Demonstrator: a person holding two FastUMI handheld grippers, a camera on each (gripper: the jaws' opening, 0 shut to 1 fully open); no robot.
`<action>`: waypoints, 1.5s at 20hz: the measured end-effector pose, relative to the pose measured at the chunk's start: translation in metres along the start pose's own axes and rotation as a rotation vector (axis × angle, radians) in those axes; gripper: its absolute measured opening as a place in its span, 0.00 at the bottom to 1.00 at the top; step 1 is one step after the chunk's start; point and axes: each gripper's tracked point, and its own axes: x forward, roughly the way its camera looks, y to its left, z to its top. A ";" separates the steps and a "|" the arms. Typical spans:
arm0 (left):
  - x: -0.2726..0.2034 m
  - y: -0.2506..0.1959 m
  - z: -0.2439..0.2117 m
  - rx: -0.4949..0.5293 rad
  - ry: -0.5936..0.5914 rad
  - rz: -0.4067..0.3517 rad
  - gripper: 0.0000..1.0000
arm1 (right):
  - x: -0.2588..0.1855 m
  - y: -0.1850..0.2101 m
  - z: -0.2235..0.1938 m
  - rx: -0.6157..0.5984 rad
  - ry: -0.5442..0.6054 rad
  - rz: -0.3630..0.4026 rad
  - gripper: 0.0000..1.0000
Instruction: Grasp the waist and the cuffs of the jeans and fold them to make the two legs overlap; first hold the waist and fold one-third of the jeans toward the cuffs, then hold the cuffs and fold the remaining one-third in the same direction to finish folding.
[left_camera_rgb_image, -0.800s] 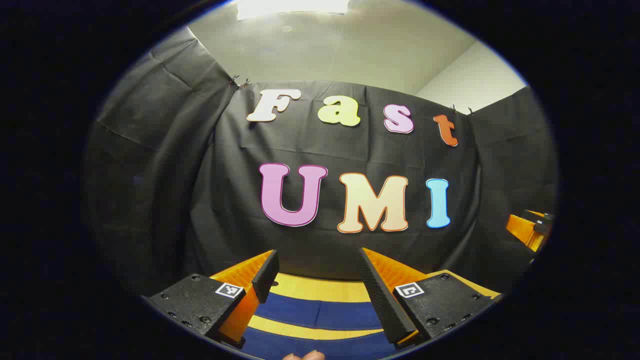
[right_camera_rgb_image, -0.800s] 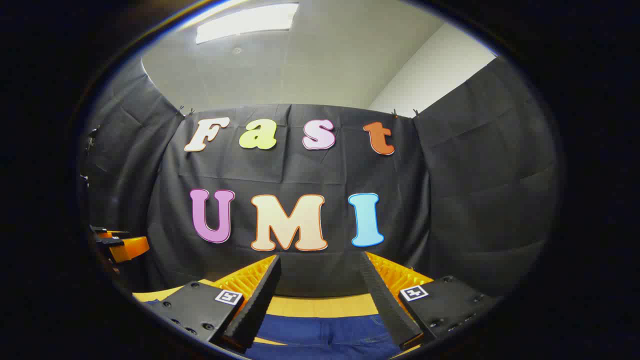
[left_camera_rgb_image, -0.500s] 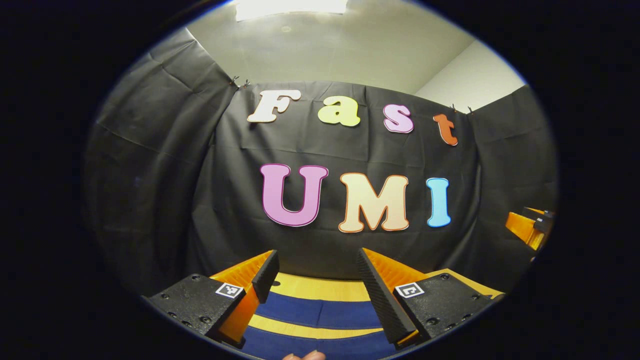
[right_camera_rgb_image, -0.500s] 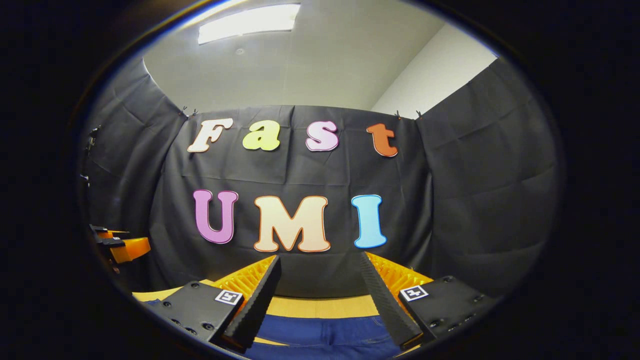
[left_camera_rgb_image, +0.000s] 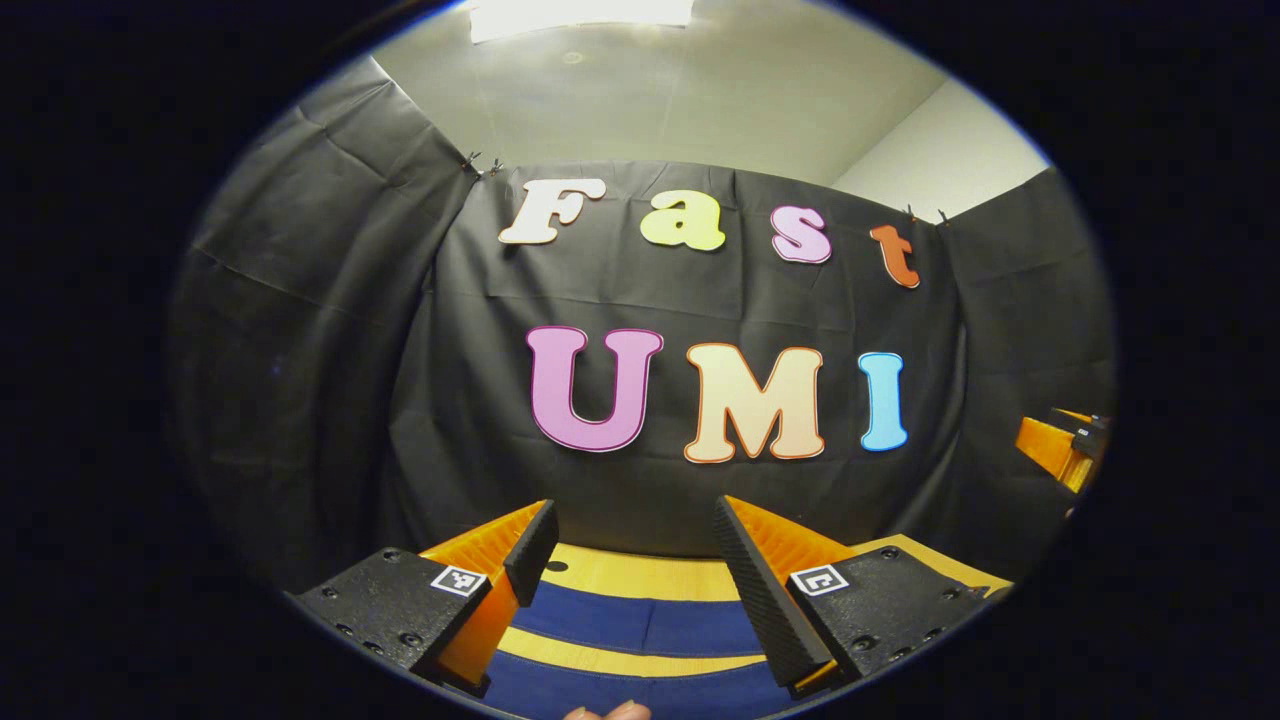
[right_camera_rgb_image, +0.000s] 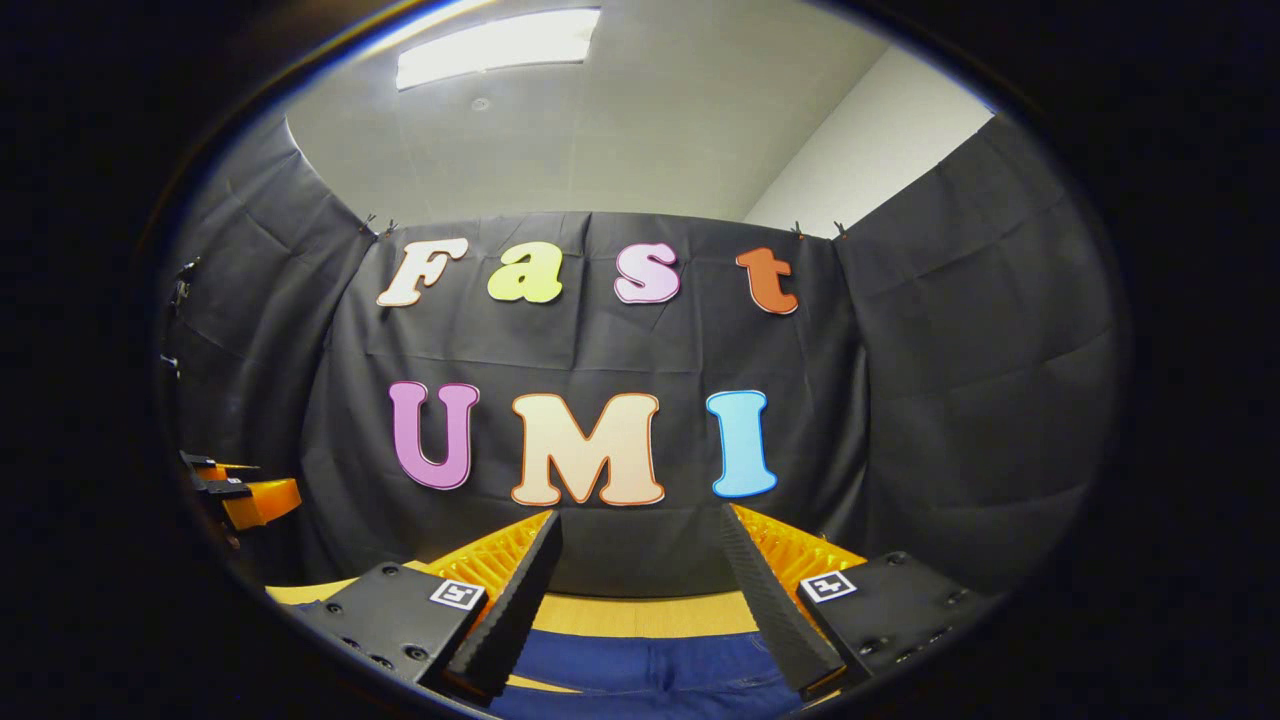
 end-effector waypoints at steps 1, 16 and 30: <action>0.000 0.005 0.000 0.010 0.004 -0.002 0.94 | -0.001 0.001 -0.002 0.003 0.004 0.001 0.96; -0.058 0.122 -0.105 0.483 0.265 -0.126 0.95 | -0.019 0.047 -0.063 0.007 0.084 0.004 0.98; -0.119 0.190 -0.264 0.831 0.673 -0.377 0.95 | -0.037 0.058 -0.089 -0.058 0.149 -0.031 0.97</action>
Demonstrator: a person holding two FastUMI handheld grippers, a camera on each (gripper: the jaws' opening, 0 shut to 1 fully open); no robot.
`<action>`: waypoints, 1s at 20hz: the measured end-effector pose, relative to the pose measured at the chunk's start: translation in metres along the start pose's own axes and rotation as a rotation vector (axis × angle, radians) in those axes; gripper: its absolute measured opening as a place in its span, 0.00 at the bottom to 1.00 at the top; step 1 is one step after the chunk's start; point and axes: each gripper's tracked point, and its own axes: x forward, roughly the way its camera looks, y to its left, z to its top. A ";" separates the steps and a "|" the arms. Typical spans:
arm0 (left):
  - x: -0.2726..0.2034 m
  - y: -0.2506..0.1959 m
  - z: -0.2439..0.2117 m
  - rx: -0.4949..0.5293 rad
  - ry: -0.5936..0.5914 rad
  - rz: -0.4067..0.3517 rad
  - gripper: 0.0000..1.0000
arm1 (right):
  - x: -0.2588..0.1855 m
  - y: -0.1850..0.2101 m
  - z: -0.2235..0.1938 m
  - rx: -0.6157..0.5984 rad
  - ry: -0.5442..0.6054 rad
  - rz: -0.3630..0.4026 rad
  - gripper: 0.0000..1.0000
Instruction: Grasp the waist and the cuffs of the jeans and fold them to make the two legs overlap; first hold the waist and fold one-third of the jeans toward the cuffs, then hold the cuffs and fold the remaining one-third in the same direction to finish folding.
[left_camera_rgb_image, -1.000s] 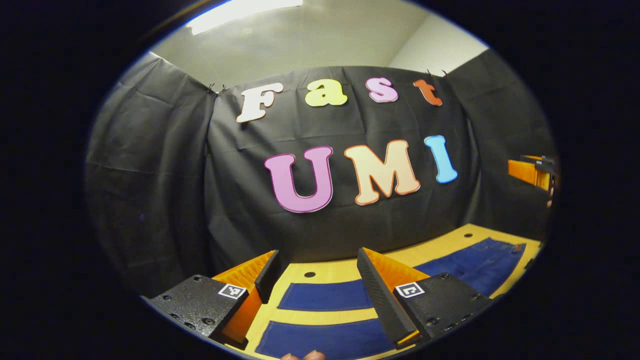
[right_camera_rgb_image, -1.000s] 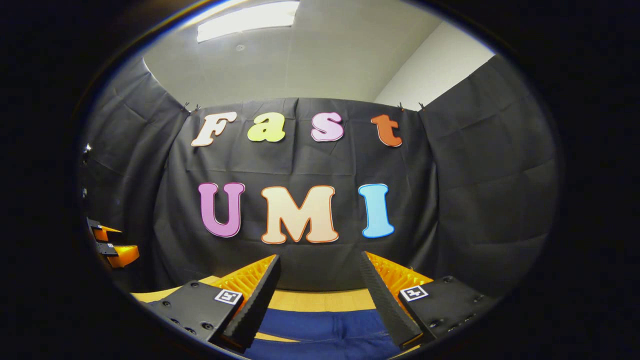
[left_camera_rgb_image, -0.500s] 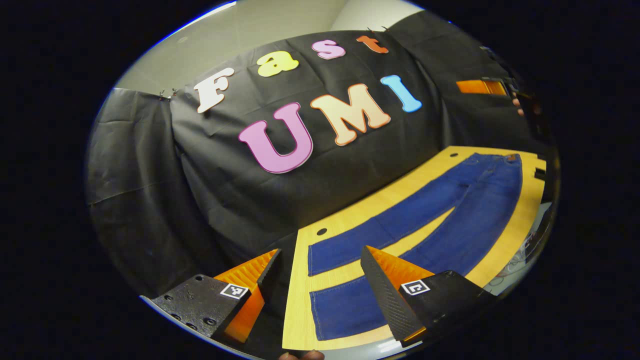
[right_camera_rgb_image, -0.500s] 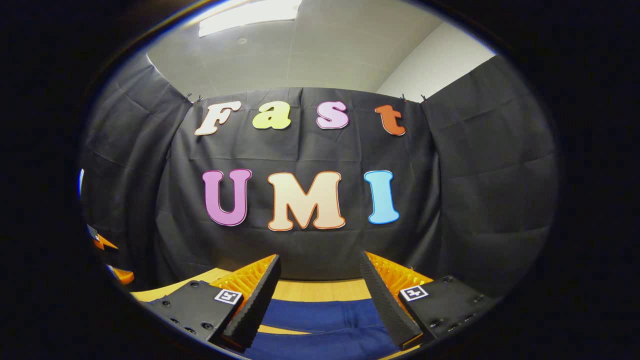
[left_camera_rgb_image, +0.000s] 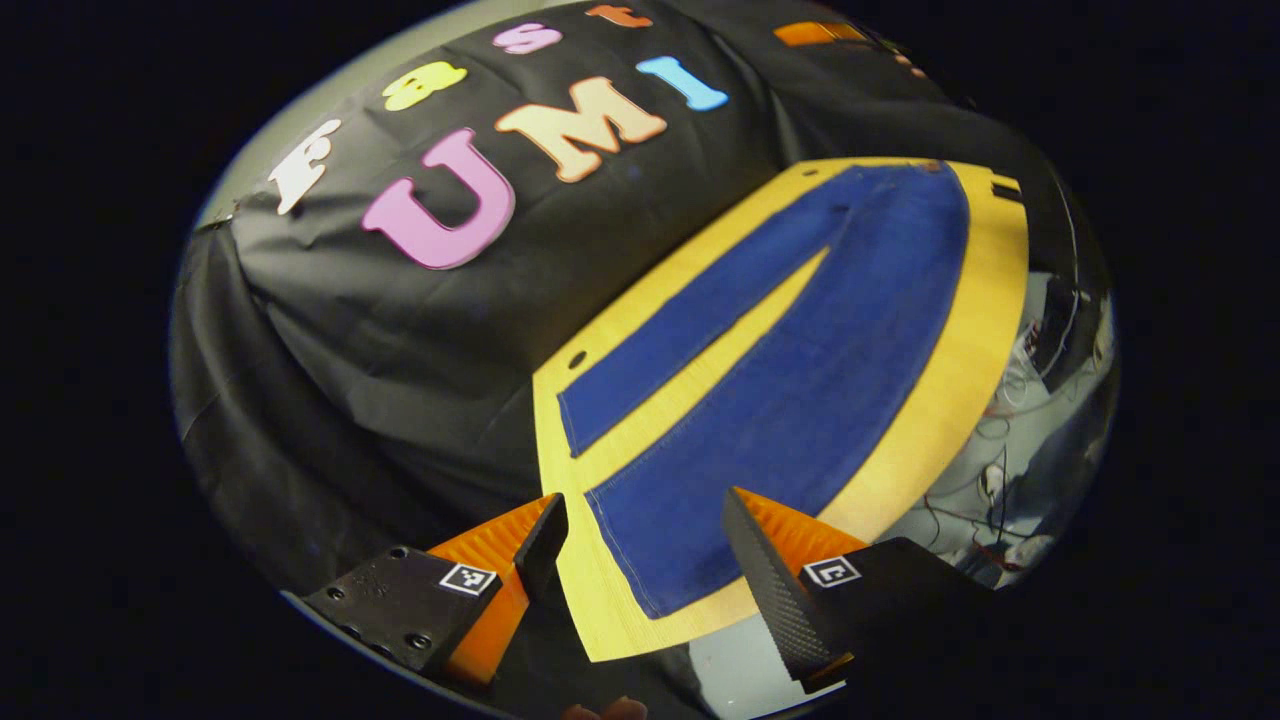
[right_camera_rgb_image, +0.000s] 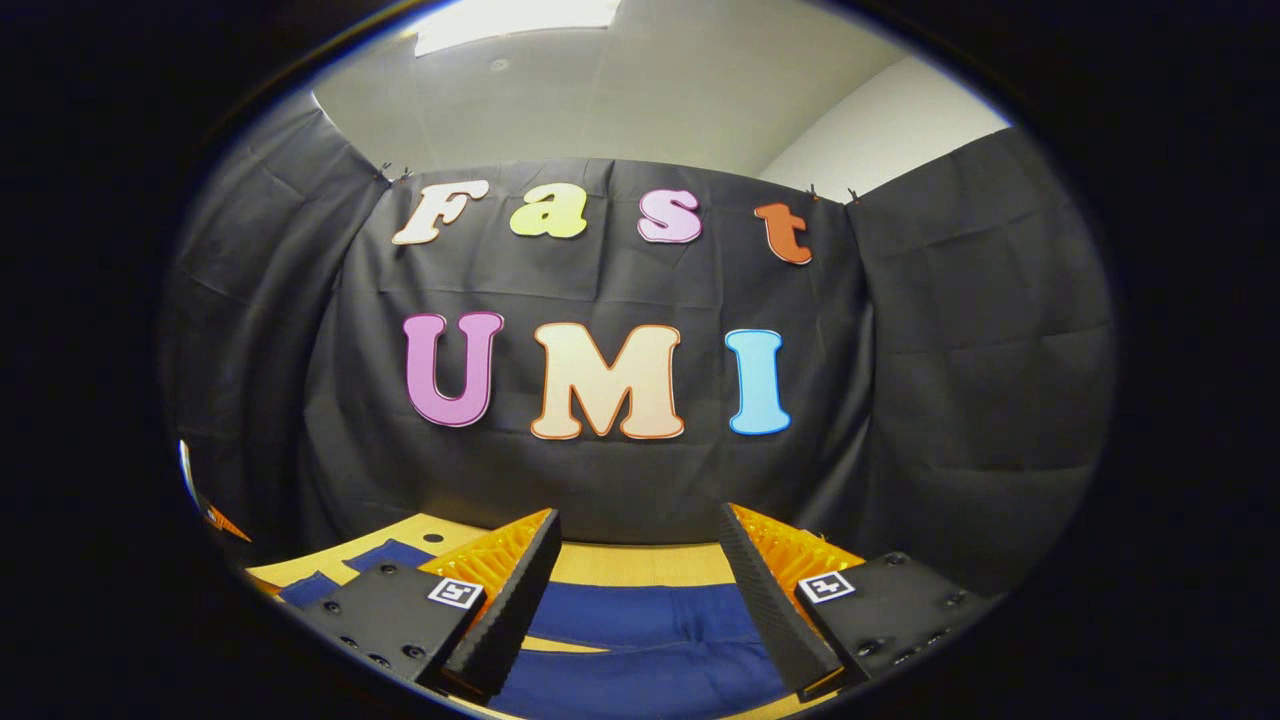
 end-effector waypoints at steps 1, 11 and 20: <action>0.004 -0.005 -0.009 0.030 0.023 -0.017 0.95 | -0.001 -0.002 -0.001 -0.007 0.003 -0.006 0.97; 0.030 -0.026 -0.086 0.241 0.219 -0.100 1.00 | -0.003 -0.023 -0.012 -0.055 0.037 -0.046 0.99; 0.063 -0.025 -0.087 0.359 0.222 -0.180 0.87 | -0.005 -0.032 -0.023 -0.079 0.055 -0.082 1.00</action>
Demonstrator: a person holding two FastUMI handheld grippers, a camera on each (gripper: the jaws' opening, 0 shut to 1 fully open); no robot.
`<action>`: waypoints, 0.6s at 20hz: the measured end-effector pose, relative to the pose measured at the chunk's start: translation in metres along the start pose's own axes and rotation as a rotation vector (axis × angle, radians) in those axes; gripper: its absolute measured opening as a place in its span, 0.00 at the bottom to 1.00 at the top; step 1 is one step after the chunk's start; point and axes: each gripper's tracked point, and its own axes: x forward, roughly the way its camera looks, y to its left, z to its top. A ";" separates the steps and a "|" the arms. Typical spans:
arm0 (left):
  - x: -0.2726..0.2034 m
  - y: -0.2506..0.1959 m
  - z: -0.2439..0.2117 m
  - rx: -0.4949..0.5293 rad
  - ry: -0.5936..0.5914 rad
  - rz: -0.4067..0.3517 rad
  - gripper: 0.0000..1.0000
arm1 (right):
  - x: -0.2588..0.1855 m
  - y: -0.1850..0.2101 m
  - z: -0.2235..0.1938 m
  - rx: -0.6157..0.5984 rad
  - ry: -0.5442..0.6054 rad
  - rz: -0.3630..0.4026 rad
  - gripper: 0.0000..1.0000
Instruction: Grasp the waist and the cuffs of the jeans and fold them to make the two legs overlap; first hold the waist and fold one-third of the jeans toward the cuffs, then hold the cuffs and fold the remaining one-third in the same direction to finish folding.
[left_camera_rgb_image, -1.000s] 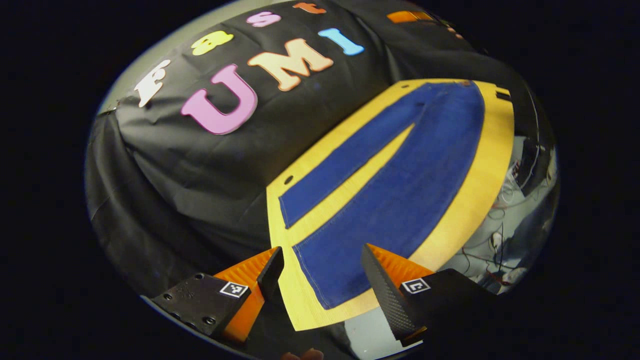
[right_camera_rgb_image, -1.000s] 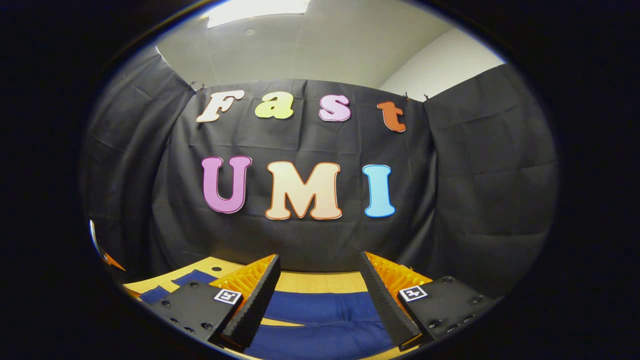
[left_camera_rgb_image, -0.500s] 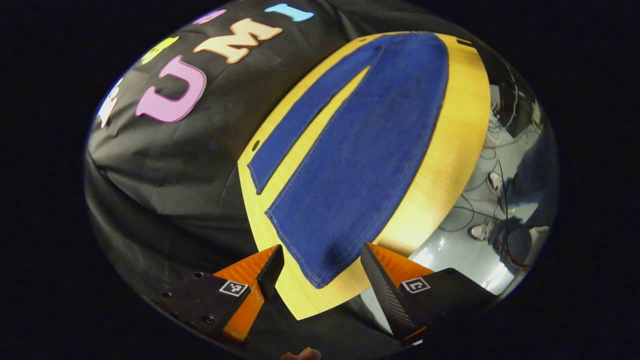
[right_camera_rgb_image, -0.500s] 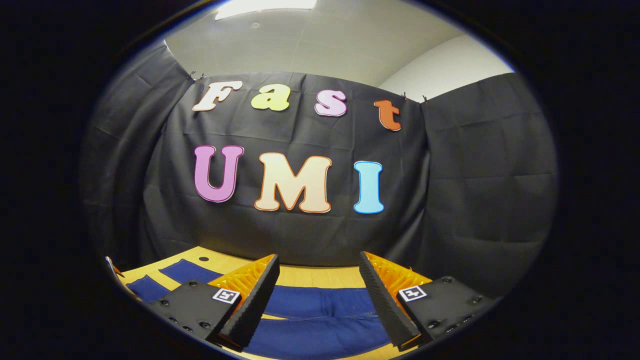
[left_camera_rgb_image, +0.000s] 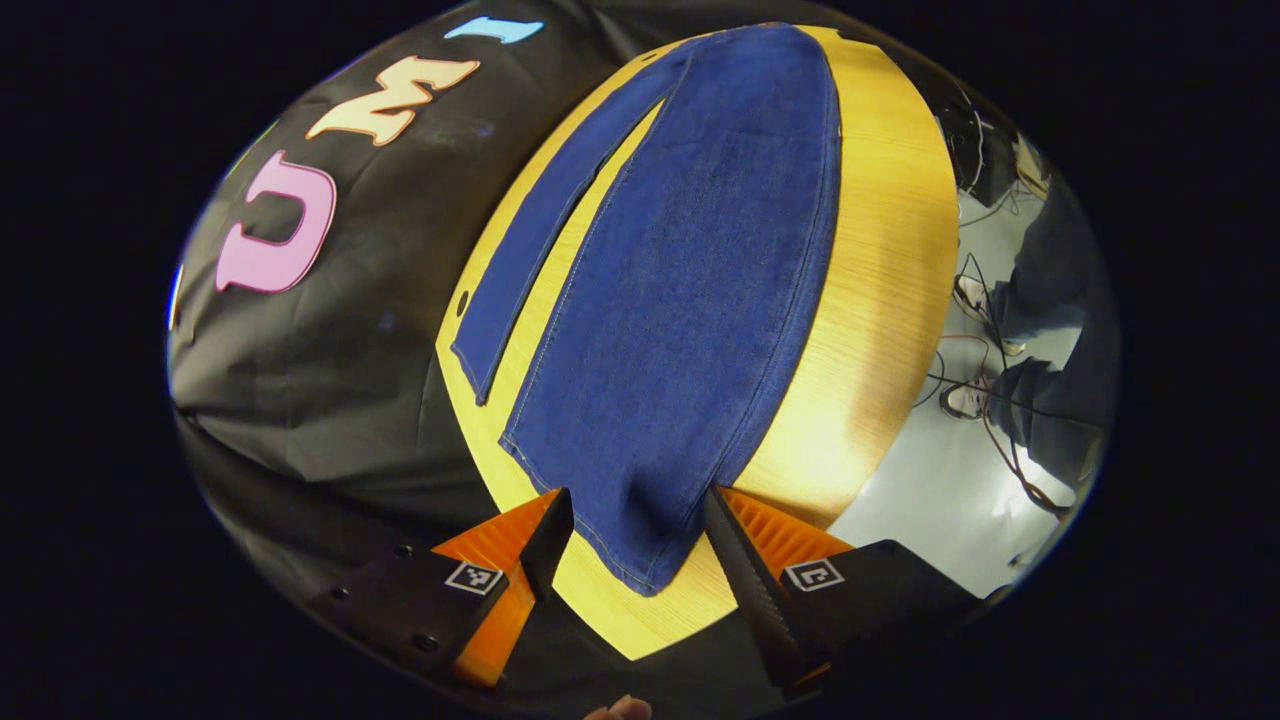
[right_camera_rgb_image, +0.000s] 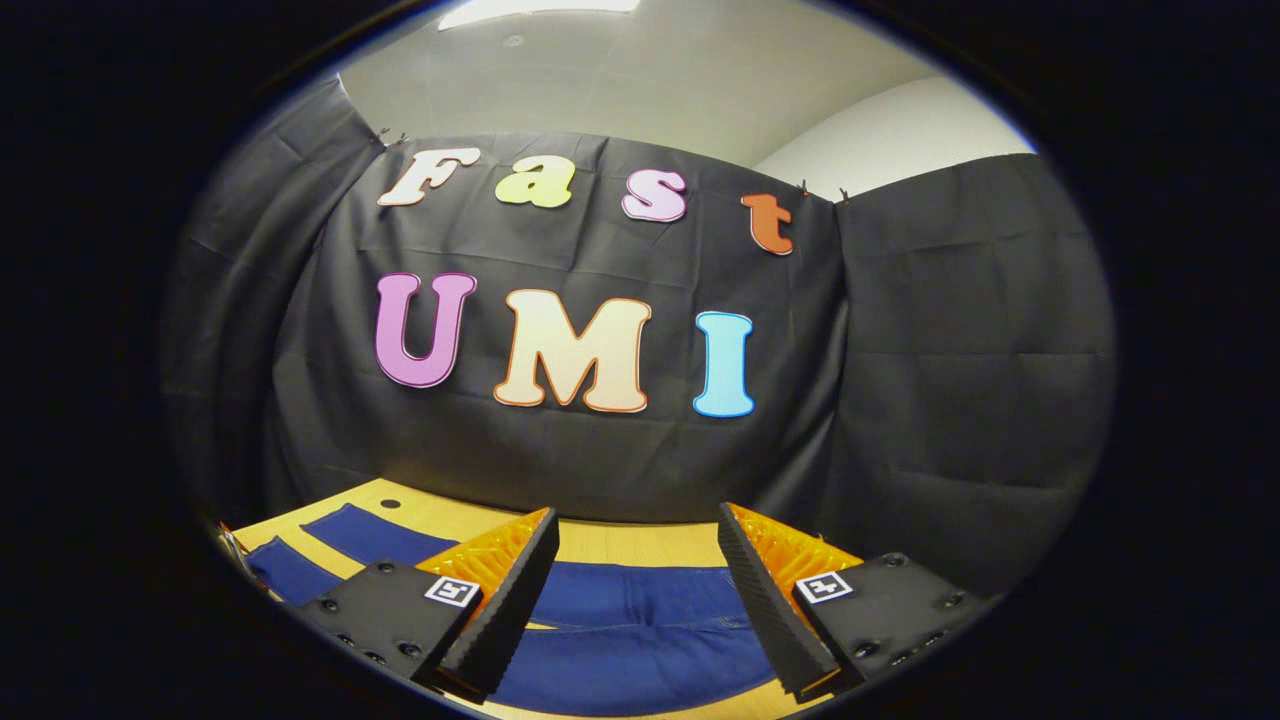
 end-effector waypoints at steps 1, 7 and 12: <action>0.003 0.002 0.001 0.006 -0.003 -0.006 0.87 | 0.001 0.000 -0.002 -0.001 0.002 -0.003 1.00; 0.011 -0.014 0.003 0.001 -0.046 -0.150 0.61 | 0.000 -0.004 -0.011 0.006 0.021 -0.021 1.00; 0.009 -0.020 0.006 0.003 -0.033 -0.169 0.09 | -0.003 -0.015 -0.012 -0.002 0.024 -0.034 0.98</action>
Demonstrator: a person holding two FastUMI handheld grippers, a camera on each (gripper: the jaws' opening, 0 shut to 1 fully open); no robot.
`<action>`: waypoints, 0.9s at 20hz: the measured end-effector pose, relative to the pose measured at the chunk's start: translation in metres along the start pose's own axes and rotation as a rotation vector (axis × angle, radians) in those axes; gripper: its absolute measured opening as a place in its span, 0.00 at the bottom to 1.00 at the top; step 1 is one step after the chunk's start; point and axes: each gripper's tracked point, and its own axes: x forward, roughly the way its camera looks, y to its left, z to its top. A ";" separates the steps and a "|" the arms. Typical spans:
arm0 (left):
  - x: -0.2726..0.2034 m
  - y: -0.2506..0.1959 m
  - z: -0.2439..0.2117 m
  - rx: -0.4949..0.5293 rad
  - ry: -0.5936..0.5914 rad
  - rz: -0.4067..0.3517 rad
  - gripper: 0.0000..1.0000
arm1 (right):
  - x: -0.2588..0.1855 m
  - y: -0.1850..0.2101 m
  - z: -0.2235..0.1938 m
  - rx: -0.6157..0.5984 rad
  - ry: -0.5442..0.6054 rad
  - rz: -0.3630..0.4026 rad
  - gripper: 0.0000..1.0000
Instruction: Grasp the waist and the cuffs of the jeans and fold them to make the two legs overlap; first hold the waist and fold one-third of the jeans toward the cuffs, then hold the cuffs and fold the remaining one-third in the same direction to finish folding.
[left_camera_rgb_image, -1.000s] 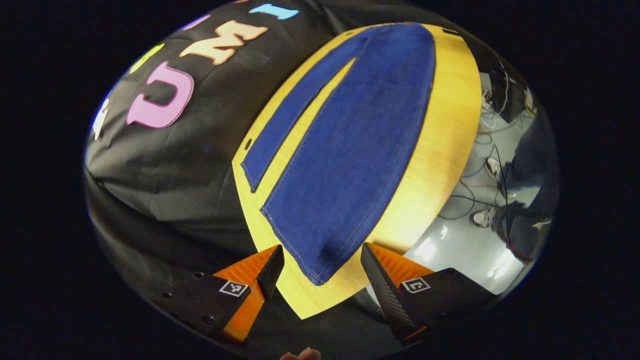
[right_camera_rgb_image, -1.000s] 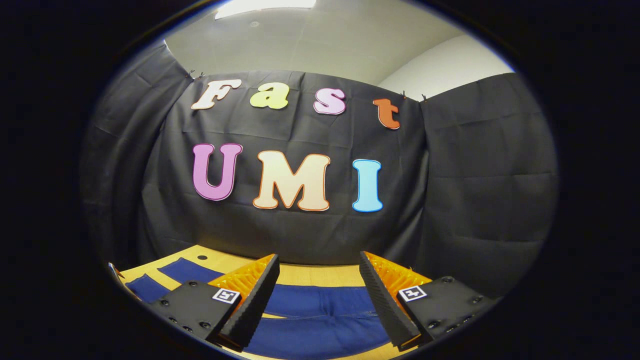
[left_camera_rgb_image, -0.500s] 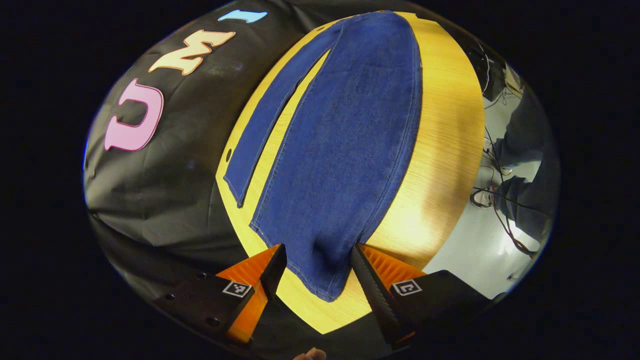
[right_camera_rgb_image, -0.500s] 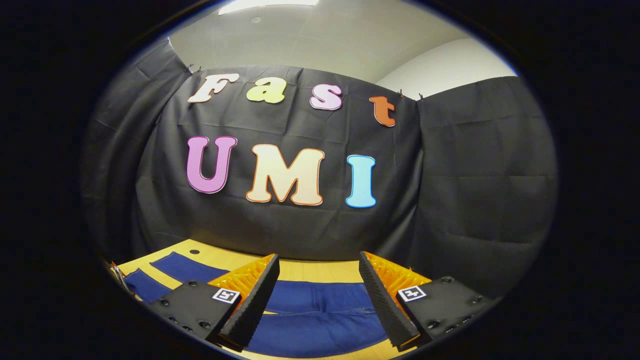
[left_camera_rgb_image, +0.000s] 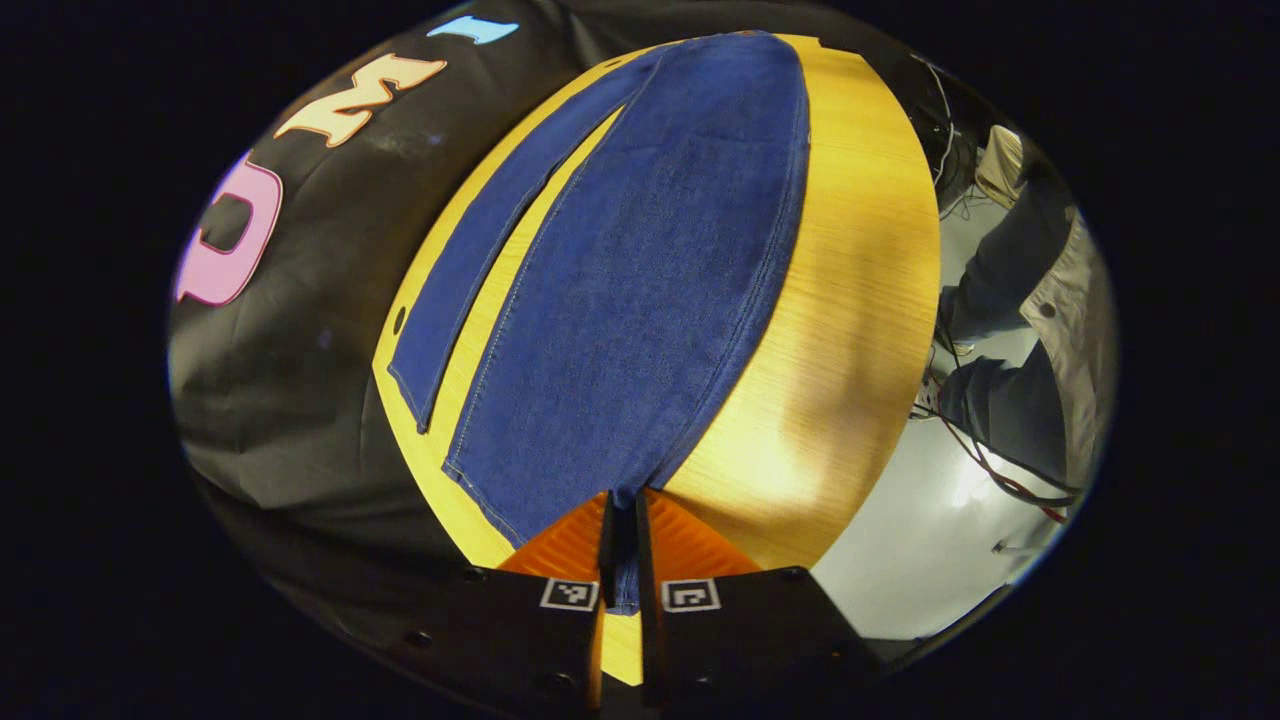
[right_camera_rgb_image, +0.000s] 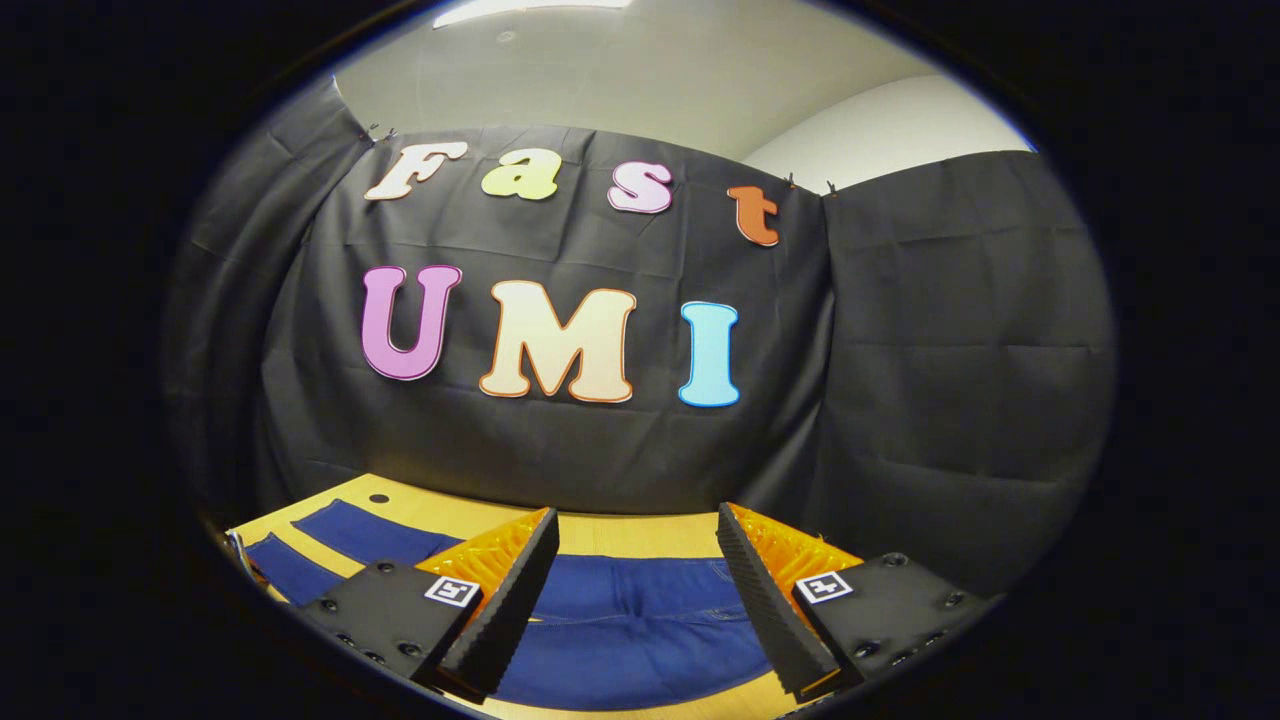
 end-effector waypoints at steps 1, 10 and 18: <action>0.000 0.002 0.003 -0.005 0.005 0.015 0.12 | -0.001 -0.003 -0.001 -0.011 0.000 0.002 0.98; 0.002 -0.001 -0.002 -0.088 0.040 0.023 0.00 | -0.001 -0.076 -0.048 -0.360 0.089 0.033 1.00; 0.003 0.000 -0.002 -0.096 0.090 0.014 0.00 | 0.003 -0.148 -0.153 -0.668 0.281 0.125 1.00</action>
